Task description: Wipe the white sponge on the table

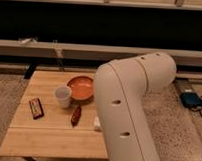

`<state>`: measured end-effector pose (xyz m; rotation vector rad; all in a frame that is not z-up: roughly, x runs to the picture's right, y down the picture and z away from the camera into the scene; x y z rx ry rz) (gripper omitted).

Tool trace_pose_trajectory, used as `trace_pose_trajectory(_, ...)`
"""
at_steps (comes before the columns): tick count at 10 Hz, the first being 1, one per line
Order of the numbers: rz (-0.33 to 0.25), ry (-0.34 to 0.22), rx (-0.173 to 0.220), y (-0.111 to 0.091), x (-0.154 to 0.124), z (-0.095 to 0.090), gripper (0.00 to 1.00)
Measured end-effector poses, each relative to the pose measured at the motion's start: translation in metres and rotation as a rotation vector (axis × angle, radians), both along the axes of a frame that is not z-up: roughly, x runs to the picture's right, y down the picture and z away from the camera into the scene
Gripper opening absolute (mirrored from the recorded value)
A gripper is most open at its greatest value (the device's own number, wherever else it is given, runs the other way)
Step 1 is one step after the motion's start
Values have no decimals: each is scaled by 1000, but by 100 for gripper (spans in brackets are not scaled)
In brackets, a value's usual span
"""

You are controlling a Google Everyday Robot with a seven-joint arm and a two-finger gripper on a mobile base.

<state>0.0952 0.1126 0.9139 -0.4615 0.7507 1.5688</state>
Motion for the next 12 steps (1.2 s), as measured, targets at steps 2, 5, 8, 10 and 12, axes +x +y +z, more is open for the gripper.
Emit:
trace_pose_trajectory(2,25,12,4,3,8,-3,0)
trace_pose_trajectory(5,66,30,9,9,20,-7,0)
trace_pose_trajectory(8,93,42,10,13,28,-10,0)
trace_pose_trajectory(10,111,51,9,17,33,-11,0)
trace_pose_trajectory(12,113,53,7,18,35,-11,0)
